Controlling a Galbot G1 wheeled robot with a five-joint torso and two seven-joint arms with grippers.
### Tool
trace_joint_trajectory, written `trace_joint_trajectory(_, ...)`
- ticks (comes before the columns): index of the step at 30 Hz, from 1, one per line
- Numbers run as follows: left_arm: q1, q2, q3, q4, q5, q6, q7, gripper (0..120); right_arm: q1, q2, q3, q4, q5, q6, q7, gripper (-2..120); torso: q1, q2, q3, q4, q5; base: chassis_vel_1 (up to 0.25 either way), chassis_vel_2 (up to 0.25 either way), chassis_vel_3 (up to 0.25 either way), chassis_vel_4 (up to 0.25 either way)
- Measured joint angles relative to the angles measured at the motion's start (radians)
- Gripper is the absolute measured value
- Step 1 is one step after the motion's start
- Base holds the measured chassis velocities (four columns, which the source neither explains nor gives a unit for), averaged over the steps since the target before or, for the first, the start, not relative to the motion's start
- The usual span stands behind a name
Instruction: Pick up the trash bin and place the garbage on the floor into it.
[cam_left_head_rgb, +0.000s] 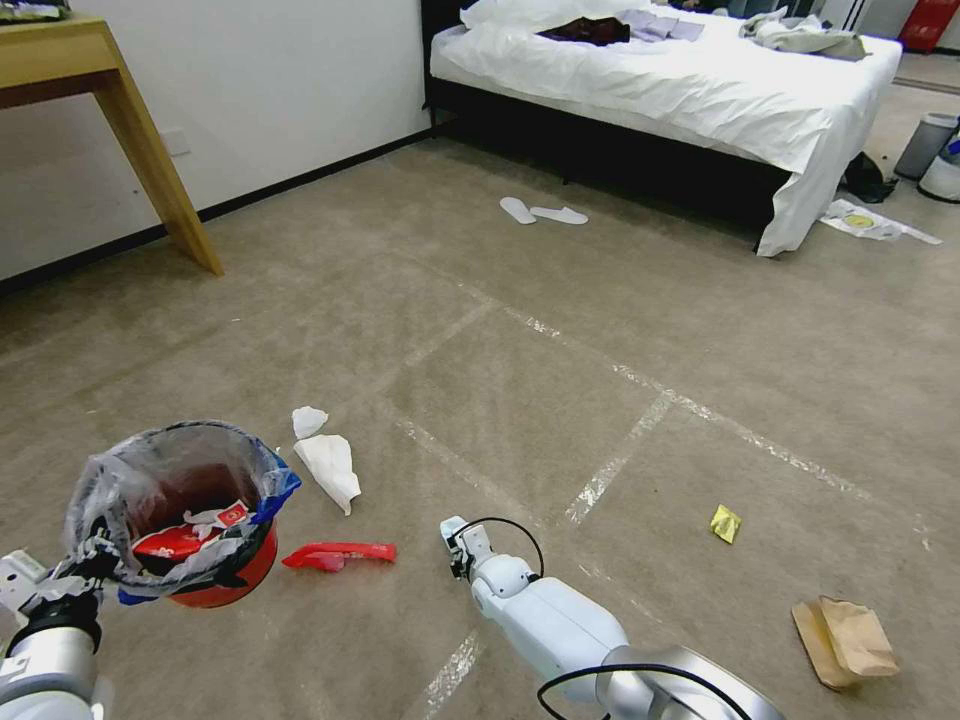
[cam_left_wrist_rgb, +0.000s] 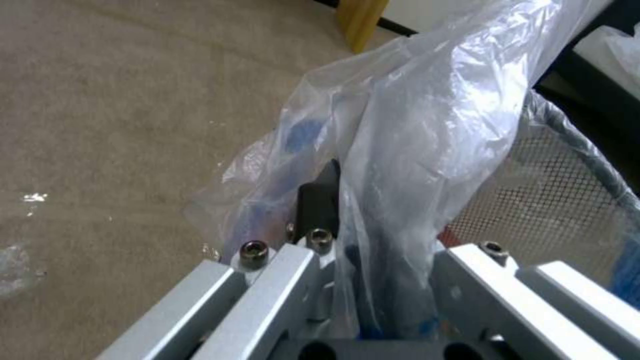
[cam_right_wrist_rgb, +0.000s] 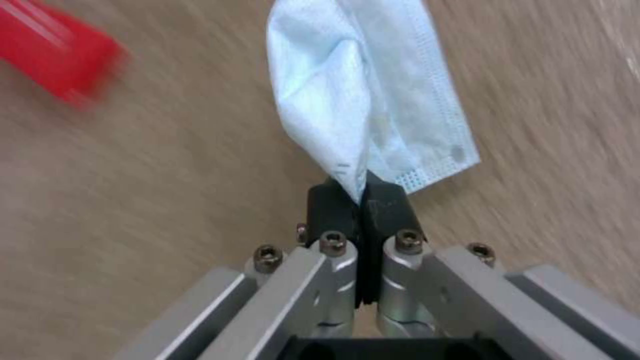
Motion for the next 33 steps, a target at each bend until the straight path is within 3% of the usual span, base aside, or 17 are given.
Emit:
trace_joint_trajectory(3,-0.001,0.001,0.001,0.001,0.0,0.001,-0.001,4,-0.007,-0.013,0.0,0.063,0.02,-0.018,0.015,0,0.0,0.0,0.0,0.0013,0.0008,0.0,0.0,0.0,0.0)
trace_joint_trajectory(5,-0.005,0.004,0.007,0.003,-0.001,0.003,-0.008,4,-0.016,-0.08,0.007,0.181,0.032,-0.025,0.058,0,0.0,0.0,0.0,0.0001,-0.0004,0.0,0.0,0.0,0.0)
trace_joint_trajectory(9,-0.009,0.007,0.015,0.002,-0.006,0.009,-0.016,4,-0.019,-0.136,0.02,0.287,0.051,-0.043,0.091,0,0.0,0.0,0.0,-0.0004,0.0002,0.0,0.0,0.0,0.0)
trace_joint_trajectory(11,-0.014,0.012,0.028,0.002,-0.01,0.016,-0.023,4,-0.021,-0.206,0.048,0.44,0.084,-0.063,0.125,0,0.0,0.0,0.0,-0.0001,0.0001,0.0,0.0,0.0,0.0)
trace_joint_trajectory(15,-0.018,0.014,0.035,-0.001,-0.013,0.021,-0.027,4,-0.023,-0.261,0.076,0.591,0.135,-0.081,0.147,0,0.0,0.0,0.0,0.0003,0.0004,0.0,0.0,0.0,0.0)
trace_joint_trajectory(18,-0.02,0.02,0.047,-0.005,-0.019,0.028,-0.027,4,-0.022,-0.354,0.119,0.822,0.245,-0.087,0.157,0,0.0,0.0,0.0,-0.0001,0.0001,0.0,0.0,0.0,0.0)
trace_joint_trajectory(21,-0.021,0.023,0.051,-0.006,-0.023,0.031,-0.028,4,-0.016,-0.394,0.131,0.913,0.291,-0.077,0.15,0,0.0,0.0,0.0,0.0001,0.0005,0.0,0.0,0.0,0.0)
trace_joint_trajectory(23,-0.021,0.032,0.061,-0.012,-0.038,0.037,-0.027,4,0.01,-0.503,0.143,1.115,0.367,-0.038,0.113,0,0.0,0.0,0.0,0.0,0.0002,0.0,0.0,0.0,0.0)
trace_joint_trajectory(25,-0.021,0.036,0.068,-0.02,-0.056,0.045,-0.026,4,0.028,-0.543,0.14,1.194,0.408,-0.027,0.098,0,0.0,0.0,0.0,-0.0003,0.0002,0.0,0.0,0.0,0.0)
trace_joint_trajectory(33,-0.021,0.052,0.091,-0.03,-0.08,0.058,-0.008,4,0.096,-0.571,0.093,1.365,0.515,-0.004,0.078,0,0.0,0.0,0.0,0.0003,0.0001,0.0,0.0,0.0,0.0)
